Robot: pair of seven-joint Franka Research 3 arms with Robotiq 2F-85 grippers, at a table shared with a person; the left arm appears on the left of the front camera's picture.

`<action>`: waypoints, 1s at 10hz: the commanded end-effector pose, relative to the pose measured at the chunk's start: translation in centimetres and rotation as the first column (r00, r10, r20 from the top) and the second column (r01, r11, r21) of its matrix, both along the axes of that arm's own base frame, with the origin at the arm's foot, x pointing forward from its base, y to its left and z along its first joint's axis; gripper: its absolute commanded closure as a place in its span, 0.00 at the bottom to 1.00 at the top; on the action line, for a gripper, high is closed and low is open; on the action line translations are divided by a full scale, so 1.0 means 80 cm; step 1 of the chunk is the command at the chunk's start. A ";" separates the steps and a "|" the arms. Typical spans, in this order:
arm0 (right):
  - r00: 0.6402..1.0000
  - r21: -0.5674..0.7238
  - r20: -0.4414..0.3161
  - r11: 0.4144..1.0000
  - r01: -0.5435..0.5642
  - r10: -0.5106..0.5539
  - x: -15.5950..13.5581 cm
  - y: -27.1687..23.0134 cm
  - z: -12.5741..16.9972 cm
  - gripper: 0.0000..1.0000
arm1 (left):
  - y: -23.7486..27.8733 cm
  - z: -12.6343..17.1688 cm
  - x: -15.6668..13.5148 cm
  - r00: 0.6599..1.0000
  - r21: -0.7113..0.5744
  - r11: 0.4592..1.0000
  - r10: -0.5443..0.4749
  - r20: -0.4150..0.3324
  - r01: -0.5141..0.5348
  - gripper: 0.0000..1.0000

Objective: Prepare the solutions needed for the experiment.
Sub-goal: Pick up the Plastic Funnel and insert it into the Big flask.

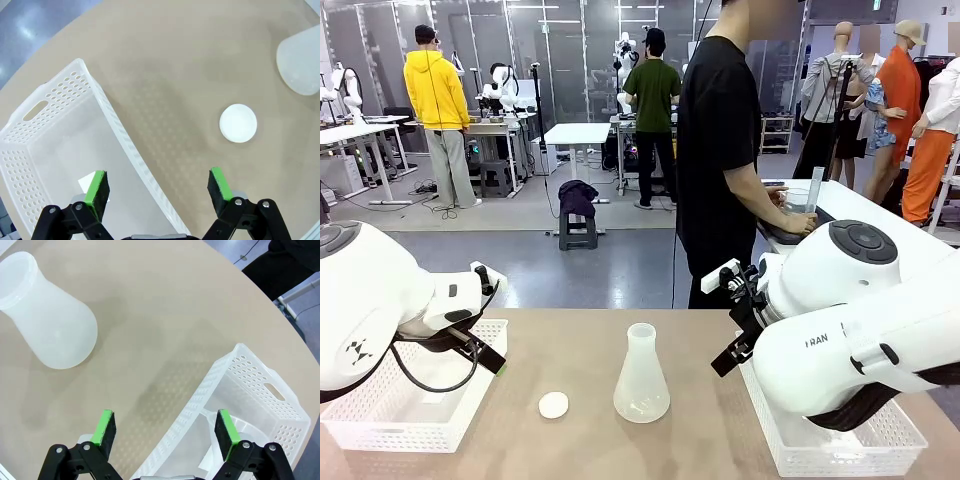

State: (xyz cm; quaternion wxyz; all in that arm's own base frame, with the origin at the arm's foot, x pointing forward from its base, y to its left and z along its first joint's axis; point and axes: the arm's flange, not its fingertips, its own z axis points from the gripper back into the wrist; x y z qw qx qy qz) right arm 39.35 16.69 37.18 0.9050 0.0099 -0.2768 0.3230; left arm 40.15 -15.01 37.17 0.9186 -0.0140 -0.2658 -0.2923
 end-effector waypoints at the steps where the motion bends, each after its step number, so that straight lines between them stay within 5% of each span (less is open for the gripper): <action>1: 1.000 0.002 -0.001 1.000 0.002 -0.002 0.000 0.000 0.000 0.00 | 0.000 0.000 0.000 1.000 0.000 1.000 0.000 0.000 0.000 0.00; 10: 1.000 0.002 -0.001 1.000 0.002 -0.002 0.000 0.000 0.000 0.00 | 0.000 0.000 0.000 1.000 0.000 1.000 0.000 0.000 0.000 0.00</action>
